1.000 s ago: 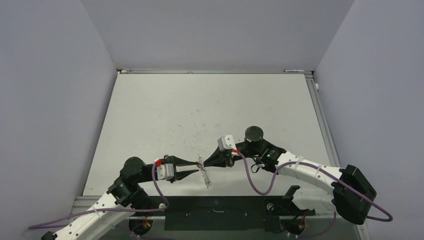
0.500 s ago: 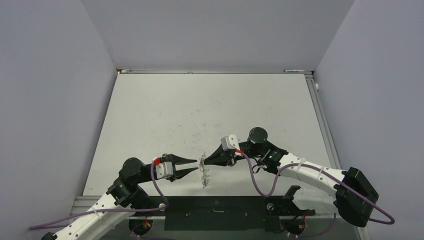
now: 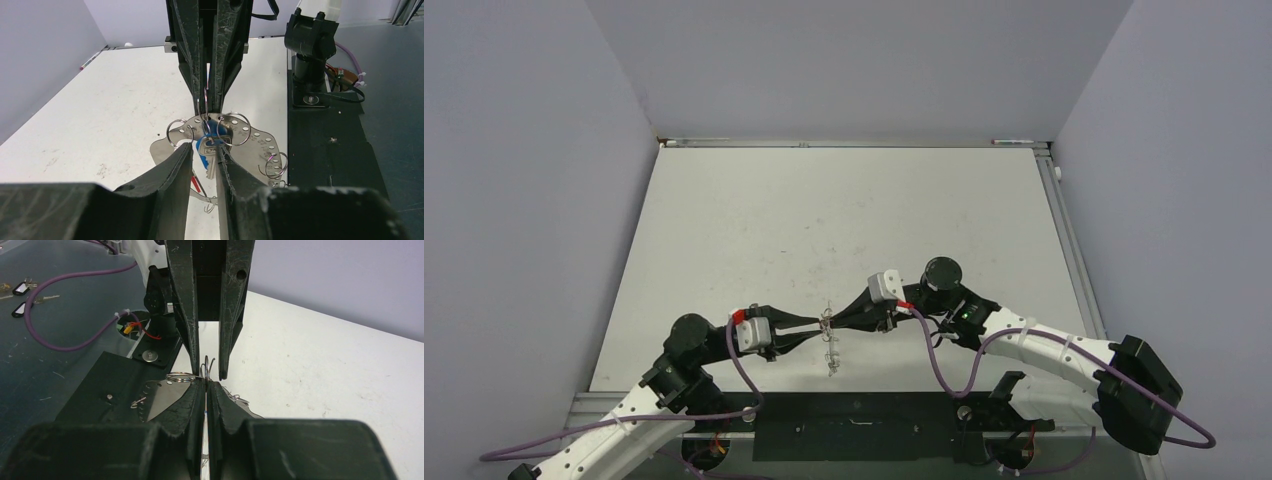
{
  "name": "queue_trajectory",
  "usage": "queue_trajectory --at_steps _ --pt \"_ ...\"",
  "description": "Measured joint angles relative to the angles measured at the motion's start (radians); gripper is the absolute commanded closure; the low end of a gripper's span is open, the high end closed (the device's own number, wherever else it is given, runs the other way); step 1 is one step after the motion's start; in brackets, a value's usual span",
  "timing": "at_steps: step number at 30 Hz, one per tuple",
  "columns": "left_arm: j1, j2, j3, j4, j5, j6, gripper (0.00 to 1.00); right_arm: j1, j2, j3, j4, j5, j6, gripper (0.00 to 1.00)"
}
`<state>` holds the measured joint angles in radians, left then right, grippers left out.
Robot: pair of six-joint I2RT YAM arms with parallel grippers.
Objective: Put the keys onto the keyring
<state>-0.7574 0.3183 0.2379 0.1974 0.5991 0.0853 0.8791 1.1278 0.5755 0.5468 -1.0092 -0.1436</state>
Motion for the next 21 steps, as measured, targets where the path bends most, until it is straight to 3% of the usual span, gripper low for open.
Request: queue_trajectory --at_steps 10,17,21 --pt "0.001 0.000 0.000 0.009 0.000 0.000 0.80 0.015 0.002 0.000 0.017 0.006 -0.003 0.95" --pt "0.008 -0.019 0.000 0.009 -0.001 -0.001 0.72 0.019 0.014 0.000 -0.005 0.026 -0.027 0.95" --pt "0.011 -0.042 0.000 0.009 -0.004 -0.003 0.74 0.019 0.014 0.000 -0.018 0.036 -0.034 0.95"
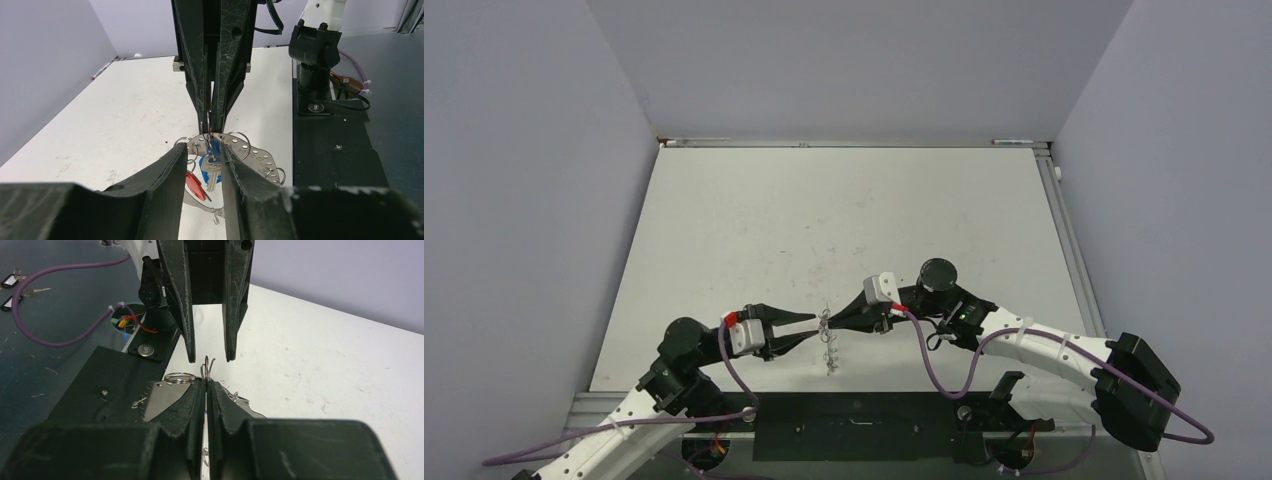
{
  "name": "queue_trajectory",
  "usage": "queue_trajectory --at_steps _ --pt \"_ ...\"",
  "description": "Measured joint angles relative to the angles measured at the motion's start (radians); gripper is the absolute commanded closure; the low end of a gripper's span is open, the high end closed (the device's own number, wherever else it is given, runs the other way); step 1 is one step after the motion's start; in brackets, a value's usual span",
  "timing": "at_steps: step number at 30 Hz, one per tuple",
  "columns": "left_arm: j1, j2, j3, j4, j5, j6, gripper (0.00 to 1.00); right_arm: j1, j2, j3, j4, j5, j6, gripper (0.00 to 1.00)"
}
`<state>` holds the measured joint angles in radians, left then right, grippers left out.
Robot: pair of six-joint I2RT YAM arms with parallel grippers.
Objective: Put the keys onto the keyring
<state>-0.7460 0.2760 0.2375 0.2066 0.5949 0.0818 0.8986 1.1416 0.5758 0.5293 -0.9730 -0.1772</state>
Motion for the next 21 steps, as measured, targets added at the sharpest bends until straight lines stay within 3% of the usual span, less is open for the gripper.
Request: queue_trajectory --at_steps 21 --pt "0.002 0.063 -0.002 0.016 0.009 -0.046 0.88 0.021 0.035 0.000 0.001 0.009 -0.001 0.95"
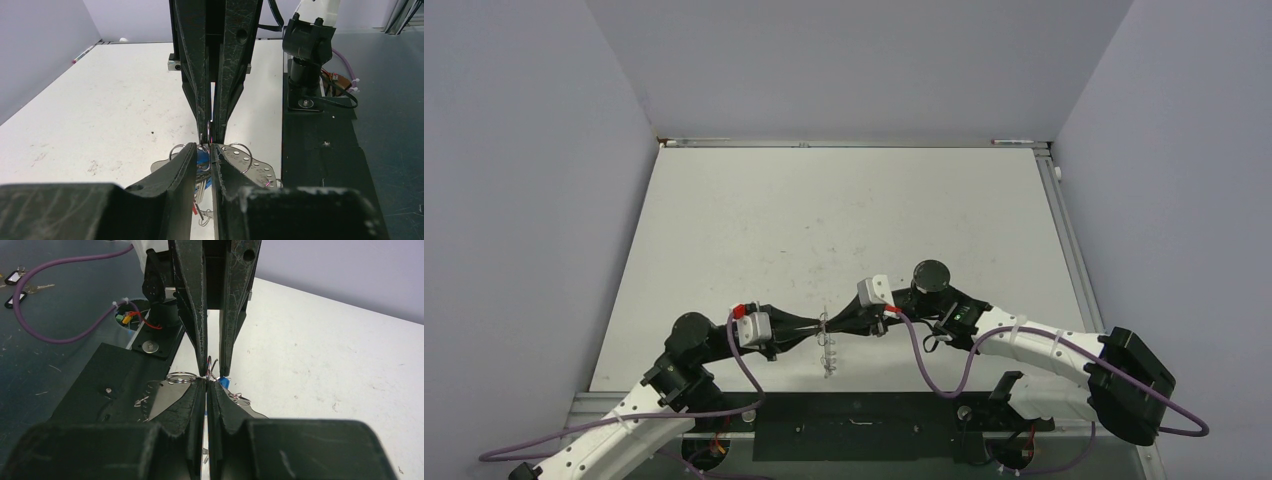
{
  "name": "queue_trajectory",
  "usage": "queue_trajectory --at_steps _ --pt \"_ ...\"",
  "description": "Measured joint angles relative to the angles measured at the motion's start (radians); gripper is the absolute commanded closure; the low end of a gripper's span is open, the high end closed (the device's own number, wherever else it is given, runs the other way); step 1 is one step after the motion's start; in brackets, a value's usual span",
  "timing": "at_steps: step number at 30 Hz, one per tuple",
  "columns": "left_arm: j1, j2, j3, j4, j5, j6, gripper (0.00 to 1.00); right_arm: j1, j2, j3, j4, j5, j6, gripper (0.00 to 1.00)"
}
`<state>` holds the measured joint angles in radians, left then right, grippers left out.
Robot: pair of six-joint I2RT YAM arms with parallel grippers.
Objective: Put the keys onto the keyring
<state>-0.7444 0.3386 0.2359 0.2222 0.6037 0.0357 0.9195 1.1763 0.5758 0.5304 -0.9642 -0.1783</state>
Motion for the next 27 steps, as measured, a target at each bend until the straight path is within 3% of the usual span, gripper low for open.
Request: queue_trajectory --at_steps 5,14,16,21,27 --pt "0.000 0.007 0.000 0.005 0.009 -0.008 1.00 0.005 0.000 0.000 0.002 0.010 0.000 0.95" --pt "0.008 0.027 0.000 0.023 0.029 -0.034 1.00 0.005 0.011 0.000 0.013 0.014 0.008 0.94" --pt "0.008 0.025 0.000 0.021 0.022 -0.035 1.00 0.005 0.011 0.000 0.013 0.017 0.006 0.89" --pt "0.008 0.012 0.000 -0.001 -0.005 -0.023 1.00 0.019 0.010 0.006 -0.006 0.036 -0.020 0.60" --pt "0.007 -0.012 0.000 -0.043 -0.032 0.000 1.00 0.025 -0.011 0.027 -0.103 0.061 -0.071 0.57"
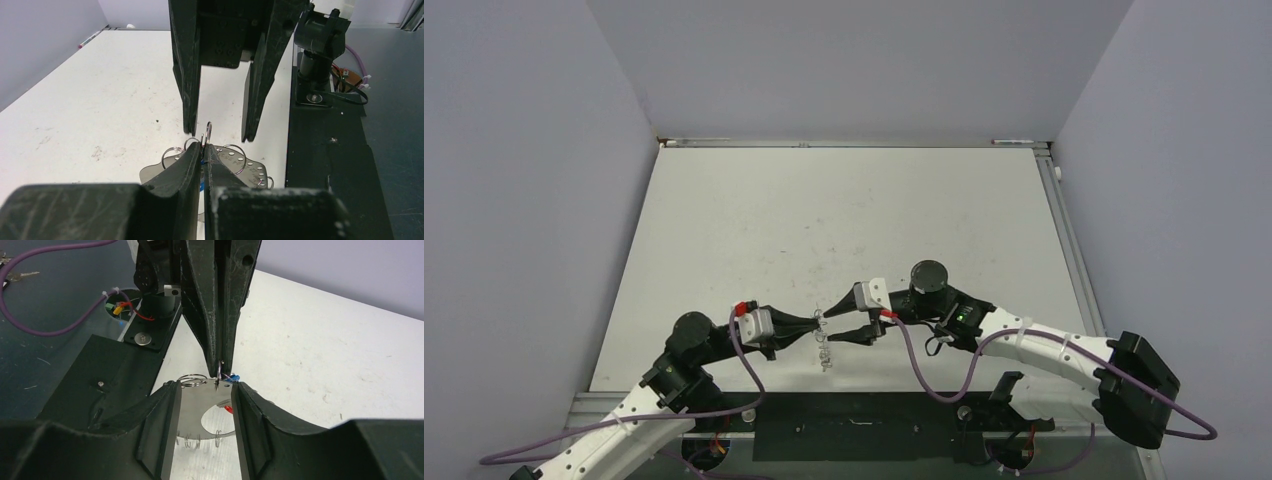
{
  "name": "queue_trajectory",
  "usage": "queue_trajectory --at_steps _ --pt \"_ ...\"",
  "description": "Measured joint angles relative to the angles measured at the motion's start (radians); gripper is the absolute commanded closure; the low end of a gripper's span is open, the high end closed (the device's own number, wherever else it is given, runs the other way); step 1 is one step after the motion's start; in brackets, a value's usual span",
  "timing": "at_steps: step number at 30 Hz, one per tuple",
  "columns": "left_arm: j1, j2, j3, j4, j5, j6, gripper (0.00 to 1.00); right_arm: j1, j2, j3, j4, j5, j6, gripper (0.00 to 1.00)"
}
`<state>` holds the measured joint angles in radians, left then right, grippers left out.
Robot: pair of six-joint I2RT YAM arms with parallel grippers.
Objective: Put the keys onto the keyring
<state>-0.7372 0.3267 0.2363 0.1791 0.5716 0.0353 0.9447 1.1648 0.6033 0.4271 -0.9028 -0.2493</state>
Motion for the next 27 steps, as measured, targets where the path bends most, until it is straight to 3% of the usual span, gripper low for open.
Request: queue_trajectory --at_steps 11,27 --pt "-0.013 0.014 0.010 -0.089 -0.029 0.014 1.00 0.028 -0.118 0.056 -0.117 0.093 -0.040 0.62" --pt "-0.053 0.026 0.025 -0.150 -0.093 0.039 1.00 0.149 -0.011 0.218 -0.417 0.280 -0.123 0.67"
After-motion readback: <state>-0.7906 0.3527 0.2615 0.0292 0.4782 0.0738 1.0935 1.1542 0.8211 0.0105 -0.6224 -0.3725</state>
